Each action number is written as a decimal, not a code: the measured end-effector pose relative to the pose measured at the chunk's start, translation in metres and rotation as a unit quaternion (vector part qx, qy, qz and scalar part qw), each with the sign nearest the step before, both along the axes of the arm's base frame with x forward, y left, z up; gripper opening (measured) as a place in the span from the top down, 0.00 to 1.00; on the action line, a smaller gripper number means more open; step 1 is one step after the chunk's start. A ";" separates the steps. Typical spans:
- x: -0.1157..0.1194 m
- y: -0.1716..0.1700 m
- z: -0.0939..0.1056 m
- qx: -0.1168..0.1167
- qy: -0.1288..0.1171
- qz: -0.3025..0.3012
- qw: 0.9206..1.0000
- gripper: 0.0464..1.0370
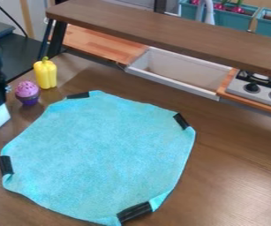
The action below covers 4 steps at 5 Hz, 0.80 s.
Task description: Put the white figure on top right of the cloth
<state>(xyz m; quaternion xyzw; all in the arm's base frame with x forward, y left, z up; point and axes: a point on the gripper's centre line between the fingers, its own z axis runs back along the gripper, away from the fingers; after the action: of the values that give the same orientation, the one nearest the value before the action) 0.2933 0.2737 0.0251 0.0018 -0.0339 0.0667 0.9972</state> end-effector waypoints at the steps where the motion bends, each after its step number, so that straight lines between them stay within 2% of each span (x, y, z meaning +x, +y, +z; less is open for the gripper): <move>1: 0.017 -0.036 0.001 -0.024 0.022 -0.025 0.999 0.47; 3: 0.054 -0.113 0.027 -0.031 0.014 -0.056 0.998 0.47; 4: 0.067 -0.149 0.040 -0.020 0.005 -0.076 0.997 0.47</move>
<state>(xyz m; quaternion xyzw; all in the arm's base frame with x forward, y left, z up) 0.3606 0.1248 0.0649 -0.0206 -0.0280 -0.0084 0.9994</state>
